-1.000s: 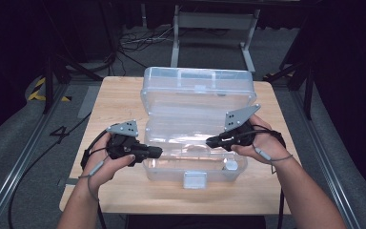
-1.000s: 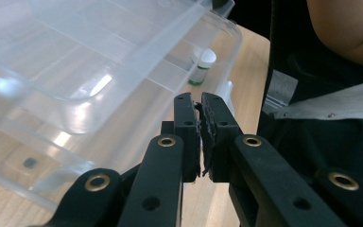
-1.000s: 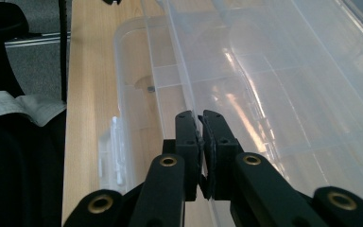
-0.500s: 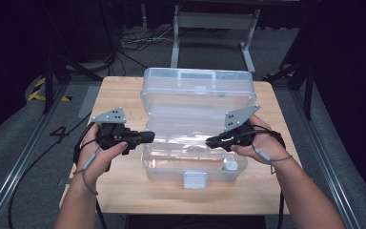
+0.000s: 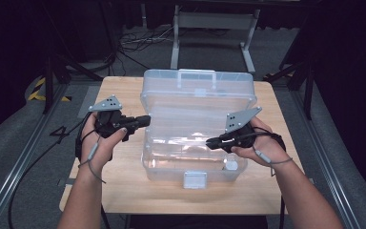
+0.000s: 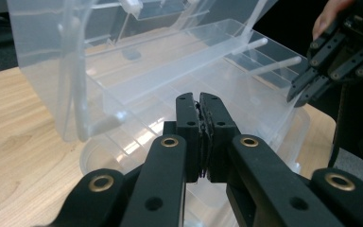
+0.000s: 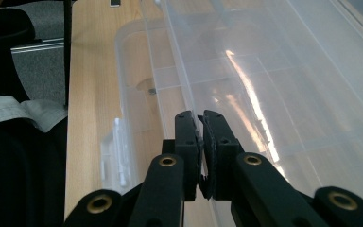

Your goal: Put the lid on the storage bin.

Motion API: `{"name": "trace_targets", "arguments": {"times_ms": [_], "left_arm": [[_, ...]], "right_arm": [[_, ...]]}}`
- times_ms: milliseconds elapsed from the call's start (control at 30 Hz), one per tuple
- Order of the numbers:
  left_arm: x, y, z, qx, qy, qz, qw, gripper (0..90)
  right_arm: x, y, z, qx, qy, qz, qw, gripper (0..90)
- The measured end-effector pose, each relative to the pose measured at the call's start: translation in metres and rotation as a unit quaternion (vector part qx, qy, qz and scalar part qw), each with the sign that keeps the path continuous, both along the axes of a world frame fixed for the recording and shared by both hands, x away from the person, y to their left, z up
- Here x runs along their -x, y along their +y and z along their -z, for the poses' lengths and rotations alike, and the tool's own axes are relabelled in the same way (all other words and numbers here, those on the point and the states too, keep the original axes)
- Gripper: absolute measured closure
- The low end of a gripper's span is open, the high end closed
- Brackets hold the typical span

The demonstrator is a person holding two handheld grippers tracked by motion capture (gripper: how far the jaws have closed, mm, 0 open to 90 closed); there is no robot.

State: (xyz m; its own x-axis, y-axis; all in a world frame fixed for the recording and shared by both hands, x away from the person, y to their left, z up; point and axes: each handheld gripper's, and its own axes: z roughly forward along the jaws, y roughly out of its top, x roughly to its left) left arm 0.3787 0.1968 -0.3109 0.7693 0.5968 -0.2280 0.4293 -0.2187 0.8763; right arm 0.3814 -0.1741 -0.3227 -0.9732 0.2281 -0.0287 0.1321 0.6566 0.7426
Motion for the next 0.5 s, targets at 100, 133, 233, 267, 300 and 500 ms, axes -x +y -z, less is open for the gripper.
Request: {"name": "trace_targets", "arguments": {"times_ms": [100, 133, 233, 267, 300, 500], "left_arm": [[-0.0027, -0.0005, -0.0013, 0.002, -0.002, -0.009, 1.0000, 86.9], [-0.0032, -0.0007, -0.0018, 0.003, -0.002, -0.013, 0.9999, 87.0], [-0.0046, -0.0008, -0.0035, 0.008, -0.007, -0.017, 0.9998, 87.8], [-0.0045, -0.0010, -0.0037, 0.009, -0.007, -0.020, 0.9997, 88.1], [-0.0049, -0.0009, -0.0038, 0.009, -0.012, -0.023, 0.9996, 88.4], [-0.0042, -0.0015, -0.0034, 0.007, -0.008, -0.025, 0.9996, 89.4]], "right_arm": [[0.0020, -0.0003, 0.0011, 0.000, 0.000, 0.003, 1.0000, 85.2], [0.0024, -0.0003, 0.0015, -0.001, -0.001, 0.004, 1.0000, 85.1], [0.0044, -0.0003, 0.0030, -0.001, -0.002, 0.005, 1.0000, 84.9], [0.0051, -0.0003, 0.0037, -0.002, -0.001, 0.006, 1.0000, 84.8], [0.0056, -0.0005, 0.0043, -0.003, -0.001, 0.006, 1.0000, 84.5], [0.0098, -0.0033, 0.0070, -0.019, 0.006, 0.009, 0.9998, 83.4]]}}
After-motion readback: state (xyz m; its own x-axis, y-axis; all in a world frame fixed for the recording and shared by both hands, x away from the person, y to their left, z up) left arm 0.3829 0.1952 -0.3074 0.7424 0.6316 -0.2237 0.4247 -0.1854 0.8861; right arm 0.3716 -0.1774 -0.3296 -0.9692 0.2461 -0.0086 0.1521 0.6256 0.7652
